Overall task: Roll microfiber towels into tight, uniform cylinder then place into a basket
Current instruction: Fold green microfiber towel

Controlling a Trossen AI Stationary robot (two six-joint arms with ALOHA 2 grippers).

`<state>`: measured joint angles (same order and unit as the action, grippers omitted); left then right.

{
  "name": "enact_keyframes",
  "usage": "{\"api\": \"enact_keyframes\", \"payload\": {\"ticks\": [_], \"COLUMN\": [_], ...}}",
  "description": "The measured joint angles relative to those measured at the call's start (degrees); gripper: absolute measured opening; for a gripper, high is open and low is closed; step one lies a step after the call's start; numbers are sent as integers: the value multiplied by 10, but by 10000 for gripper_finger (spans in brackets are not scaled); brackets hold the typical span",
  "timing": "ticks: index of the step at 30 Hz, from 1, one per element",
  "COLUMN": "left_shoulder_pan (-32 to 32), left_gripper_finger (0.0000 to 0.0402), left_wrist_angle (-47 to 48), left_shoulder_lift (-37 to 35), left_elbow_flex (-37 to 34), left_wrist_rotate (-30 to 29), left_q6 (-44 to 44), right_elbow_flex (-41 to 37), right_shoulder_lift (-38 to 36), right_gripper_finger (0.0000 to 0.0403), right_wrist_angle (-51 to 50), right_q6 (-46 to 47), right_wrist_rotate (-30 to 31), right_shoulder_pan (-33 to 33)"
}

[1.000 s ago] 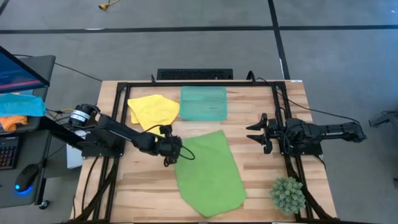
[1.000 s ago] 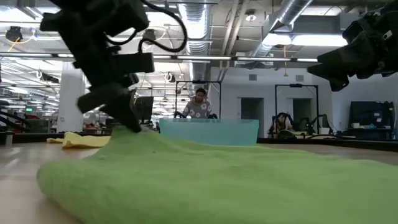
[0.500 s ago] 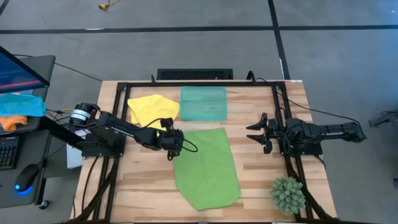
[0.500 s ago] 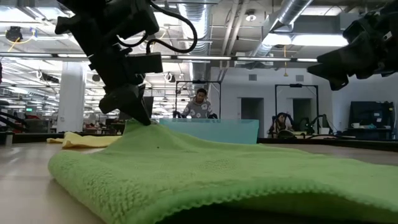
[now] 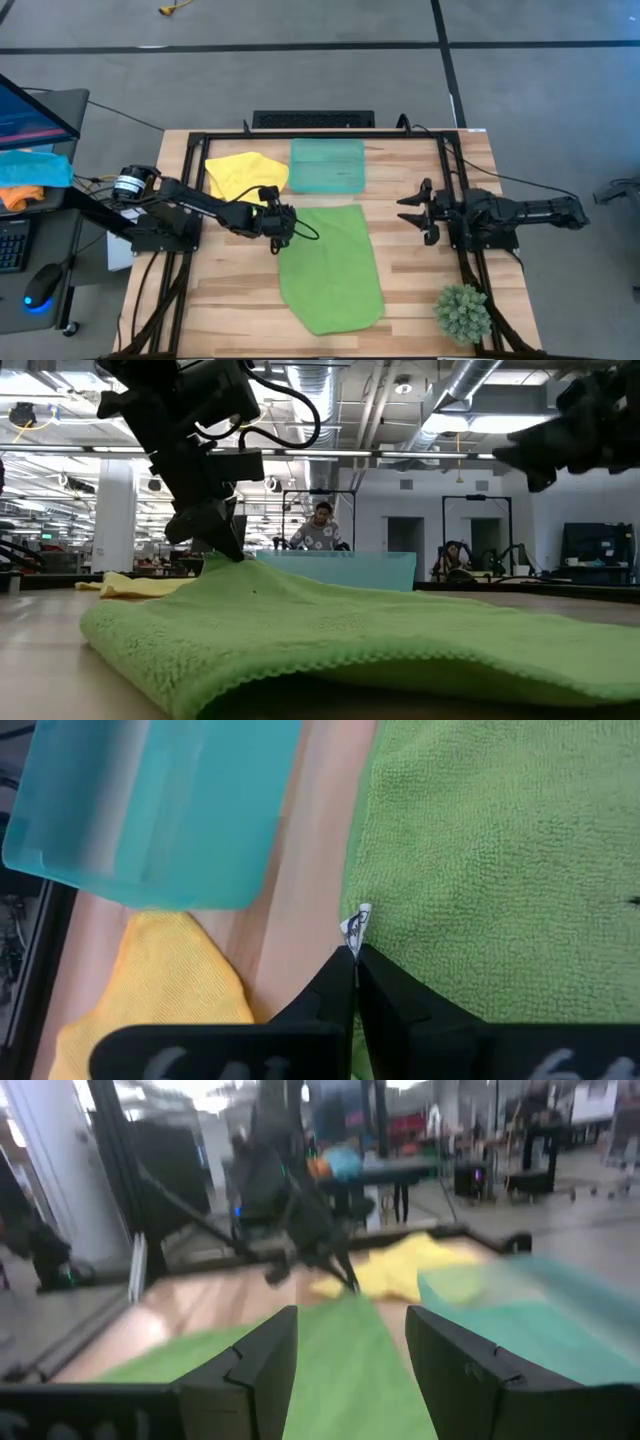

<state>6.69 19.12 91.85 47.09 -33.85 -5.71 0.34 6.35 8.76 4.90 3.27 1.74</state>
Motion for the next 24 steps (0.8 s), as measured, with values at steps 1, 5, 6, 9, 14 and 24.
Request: {"api": "enact_keyframes", "payload": {"ticks": [1,5,6,9,14,24], "left_shoulder_pan": [-2,-7,-8,-8,-10,-43], "left_gripper_finger": [0,0,0,0,0,0], "left_wrist_angle": [-5,-29,-35,-48,-70,-75], "left_shoulder_lift": [0,0,0,0,0,0], "left_elbow_flex": [0,0,0,0,0,0], "left_wrist_rotate": [1,5,5,14,26,51], "left_q6": [1,12,17,31,46,50], "right_elbow_flex": [0,0,0,11,51,87], "right_shoulder_lift": [0,0,0,0,8,152], "right_gripper_finger": [210,210,210,210,210,210], "right_wrist_angle": [22,129,161,206,180,153], "right_q6": [-5,-74,-97,-158,-188,-170], "right_wrist_rotate": [0,35,50,107,189,212], "right_shoulder_pan": [0,0,0,0,0,0]}}
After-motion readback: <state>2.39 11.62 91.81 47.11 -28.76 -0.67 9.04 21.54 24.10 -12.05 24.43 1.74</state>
